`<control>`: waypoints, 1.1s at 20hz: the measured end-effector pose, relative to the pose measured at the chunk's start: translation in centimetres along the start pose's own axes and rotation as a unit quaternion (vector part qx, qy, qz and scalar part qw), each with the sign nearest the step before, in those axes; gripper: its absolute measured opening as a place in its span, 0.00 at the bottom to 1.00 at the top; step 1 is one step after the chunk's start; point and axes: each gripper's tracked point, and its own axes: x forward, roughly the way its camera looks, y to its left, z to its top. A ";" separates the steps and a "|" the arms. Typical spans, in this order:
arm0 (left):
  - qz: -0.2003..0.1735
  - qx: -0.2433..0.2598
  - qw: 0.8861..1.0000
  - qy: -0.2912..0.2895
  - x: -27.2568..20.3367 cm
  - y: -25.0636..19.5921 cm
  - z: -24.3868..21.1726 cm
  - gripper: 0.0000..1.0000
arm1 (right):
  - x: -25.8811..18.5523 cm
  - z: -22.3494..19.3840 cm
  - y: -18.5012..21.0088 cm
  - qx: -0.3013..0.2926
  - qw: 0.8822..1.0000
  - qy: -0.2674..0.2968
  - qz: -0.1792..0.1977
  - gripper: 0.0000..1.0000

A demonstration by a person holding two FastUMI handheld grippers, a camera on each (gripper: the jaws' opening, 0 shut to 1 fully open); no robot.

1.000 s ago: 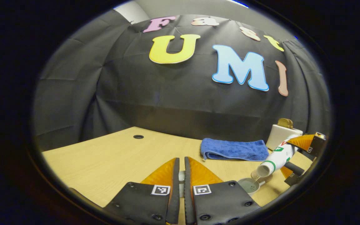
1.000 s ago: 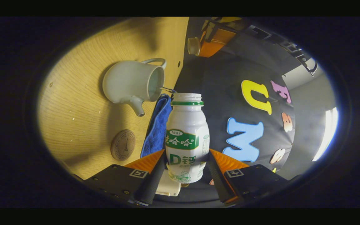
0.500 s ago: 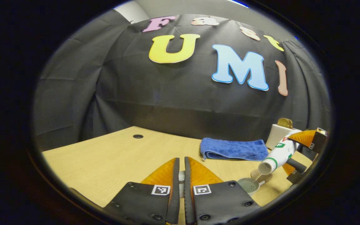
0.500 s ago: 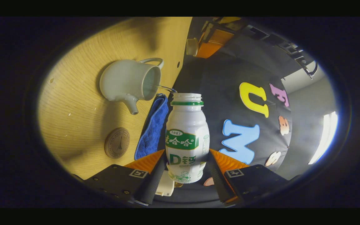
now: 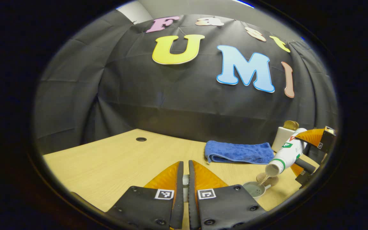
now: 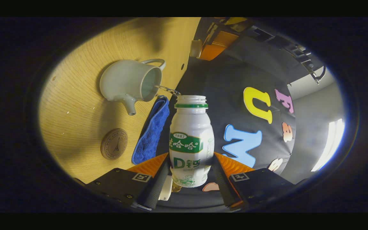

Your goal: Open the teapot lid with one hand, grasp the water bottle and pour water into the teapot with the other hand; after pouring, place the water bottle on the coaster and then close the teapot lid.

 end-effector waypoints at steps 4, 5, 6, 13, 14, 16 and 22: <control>-0.001 0.000 1.000 0.002 0.0 0.0 -0.2 0.10 | 0.0 -0.2 -0.2 -0.010 1.000 -0.001 -0.005 0.75; -0.002 0.000 1.000 0.002 0.1 -0.1 -0.2 0.13 | 0.1 -0.2 -0.1 -0.011 1.000 -0.002 -0.006 0.75; -0.002 0.000 1.000 0.003 0.1 -0.2 -0.3 0.13 | 0.1 -0.2 -0.2 -0.014 1.000 -0.003 -0.008 0.75; -0.001 0.001 1.000 0.003 0.2 -0.1 -0.4 0.13 | 0.4 -0.5 -0.5 -0.032 0.999 -0.008 -0.014 0.75; -0.001 0.001 1.000 0.004 0.1 -0.1 -0.4 0.13 | 0.5 -0.6 -0.6 -0.034 0.999 -0.008 -0.016 0.75; -0.002 0.002 1.000 0.004 0.2 0.0 -0.4 0.13 | 0.5 -0.6 -0.7 -0.039 0.999 -0.010 -0.017 0.75; -0.002 0.002 1.000 0.005 0.3 -0.1 -0.5 0.10 | 0.5 -0.4 -0.9 -0.056 0.998 -0.018 -0.024 0.75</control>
